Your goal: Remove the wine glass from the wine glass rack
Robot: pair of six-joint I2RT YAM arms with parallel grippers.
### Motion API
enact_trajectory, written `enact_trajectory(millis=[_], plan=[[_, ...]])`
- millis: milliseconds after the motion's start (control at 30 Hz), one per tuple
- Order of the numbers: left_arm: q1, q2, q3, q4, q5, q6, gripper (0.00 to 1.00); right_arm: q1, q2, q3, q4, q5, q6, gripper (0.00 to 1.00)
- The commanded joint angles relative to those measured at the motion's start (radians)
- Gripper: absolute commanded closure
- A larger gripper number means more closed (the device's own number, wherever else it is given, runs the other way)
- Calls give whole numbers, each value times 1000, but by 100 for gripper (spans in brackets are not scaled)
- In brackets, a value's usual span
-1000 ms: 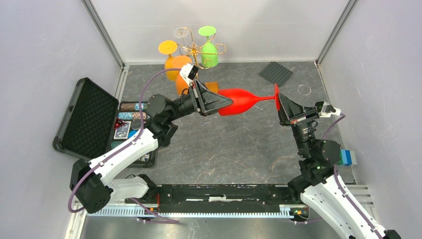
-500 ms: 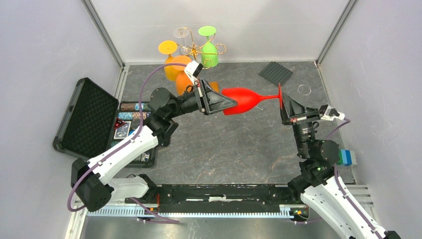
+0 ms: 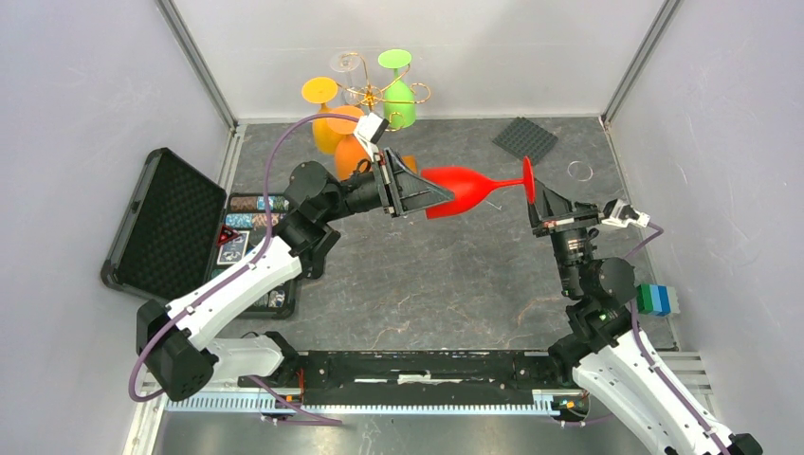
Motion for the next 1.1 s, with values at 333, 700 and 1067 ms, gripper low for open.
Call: enact_trajectory(millis=[333, 700, 1067], plan=[[-5, -40, 47, -117, -49, 163, 98, -1, 5, 31, -48, 31, -30, 100], [-7, -45, 149, -564, -267, 535, 98, -1, 77, 209, -318, 139, -435, 42], [-154, 264, 466, -1050, -617, 813, 98, -1, 131, 478, -631, 239, -1038, 38]])
